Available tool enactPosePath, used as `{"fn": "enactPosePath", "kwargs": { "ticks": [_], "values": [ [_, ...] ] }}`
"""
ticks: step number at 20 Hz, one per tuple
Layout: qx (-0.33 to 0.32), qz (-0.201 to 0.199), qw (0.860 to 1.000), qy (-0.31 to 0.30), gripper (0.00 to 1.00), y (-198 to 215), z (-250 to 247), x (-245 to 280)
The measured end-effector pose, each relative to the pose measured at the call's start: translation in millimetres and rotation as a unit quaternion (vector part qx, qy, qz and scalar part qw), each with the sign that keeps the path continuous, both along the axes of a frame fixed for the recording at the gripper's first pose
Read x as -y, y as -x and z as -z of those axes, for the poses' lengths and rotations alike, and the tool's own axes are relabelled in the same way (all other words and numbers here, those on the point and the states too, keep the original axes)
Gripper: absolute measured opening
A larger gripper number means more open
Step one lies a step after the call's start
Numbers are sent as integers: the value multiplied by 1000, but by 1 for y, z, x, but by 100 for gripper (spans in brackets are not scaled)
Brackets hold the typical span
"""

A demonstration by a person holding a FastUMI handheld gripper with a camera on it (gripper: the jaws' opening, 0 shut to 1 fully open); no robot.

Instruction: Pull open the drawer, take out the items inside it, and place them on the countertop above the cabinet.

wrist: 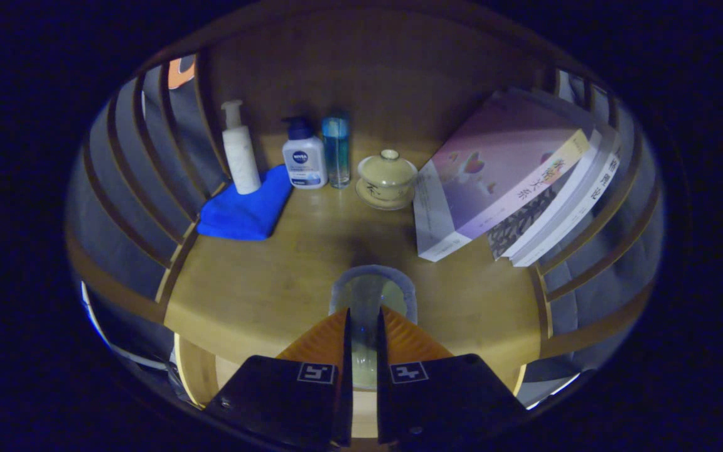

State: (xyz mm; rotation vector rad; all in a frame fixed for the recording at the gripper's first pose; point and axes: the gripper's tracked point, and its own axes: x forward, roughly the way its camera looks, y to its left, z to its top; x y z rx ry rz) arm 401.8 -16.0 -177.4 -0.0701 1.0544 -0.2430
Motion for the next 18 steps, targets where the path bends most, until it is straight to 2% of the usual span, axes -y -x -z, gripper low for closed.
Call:
{"fn": "enactPosePath", "kwargs": {
  "ticks": [4,6,9,11,14,18],
  "values": [
    [5,5,1000,1,19,-7,3,4],
    [14,3,1000,-2,27,-7,0,2],
    [28,7,999,-16,48,2,-10,-2],
    [34,8,999,-41,51,14,-17,-10],
    [39,-5,997,-65,55,36,-26,-20],
    [43,-50,995,-77,61,78,-34,-42]
  ]
}}
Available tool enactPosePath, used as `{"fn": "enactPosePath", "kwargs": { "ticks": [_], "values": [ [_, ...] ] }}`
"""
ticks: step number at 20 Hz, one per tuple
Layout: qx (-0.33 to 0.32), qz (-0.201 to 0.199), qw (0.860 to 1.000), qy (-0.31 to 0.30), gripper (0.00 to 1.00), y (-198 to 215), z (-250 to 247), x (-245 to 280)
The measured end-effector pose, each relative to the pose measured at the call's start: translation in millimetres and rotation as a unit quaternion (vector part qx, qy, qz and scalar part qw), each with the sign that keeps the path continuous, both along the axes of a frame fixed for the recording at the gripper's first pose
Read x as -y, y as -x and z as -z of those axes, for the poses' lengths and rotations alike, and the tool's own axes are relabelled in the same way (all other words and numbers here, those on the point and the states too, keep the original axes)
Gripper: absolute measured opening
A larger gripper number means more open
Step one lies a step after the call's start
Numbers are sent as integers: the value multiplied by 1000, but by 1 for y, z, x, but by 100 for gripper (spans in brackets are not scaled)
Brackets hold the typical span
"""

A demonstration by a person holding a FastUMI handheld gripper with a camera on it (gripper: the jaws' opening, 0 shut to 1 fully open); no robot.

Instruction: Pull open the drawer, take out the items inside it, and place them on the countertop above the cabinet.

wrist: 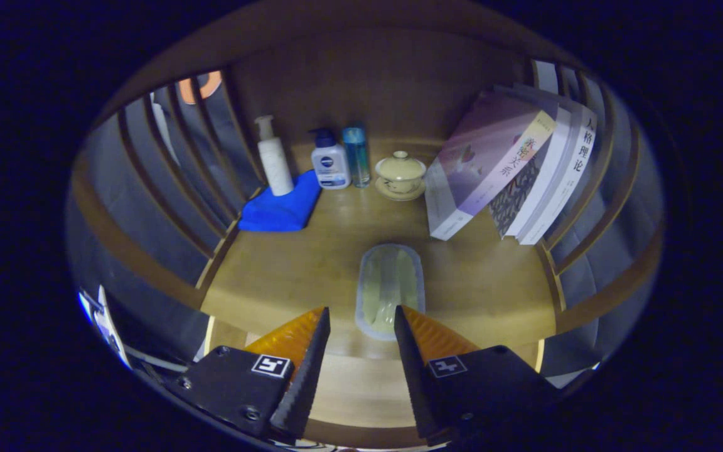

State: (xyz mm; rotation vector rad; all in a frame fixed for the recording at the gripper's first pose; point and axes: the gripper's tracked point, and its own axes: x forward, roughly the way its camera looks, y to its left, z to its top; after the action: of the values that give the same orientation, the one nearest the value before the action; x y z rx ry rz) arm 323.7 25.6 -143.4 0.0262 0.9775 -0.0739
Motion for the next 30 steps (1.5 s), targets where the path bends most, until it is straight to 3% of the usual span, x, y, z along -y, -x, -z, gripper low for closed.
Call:
{"fn": "enactPosePath", "kwargs": {
  "ticks": [8,9,15,16,21,25,30],
  "values": [
    [74,-102,992,-16,69,95,-34,-50],
    [89,-111,990,-20,81,105,-40,-57],
    [196,-140,970,-36,80,158,-71,-86],
    [214,-142,966,-32,84,166,-74,-86],
    [311,-121,943,-1,100,200,-61,-72],
    [355,-77,931,37,100,216,-27,-44],
    [361,-29,931,46,100,238,33,-29]
  ]
}}
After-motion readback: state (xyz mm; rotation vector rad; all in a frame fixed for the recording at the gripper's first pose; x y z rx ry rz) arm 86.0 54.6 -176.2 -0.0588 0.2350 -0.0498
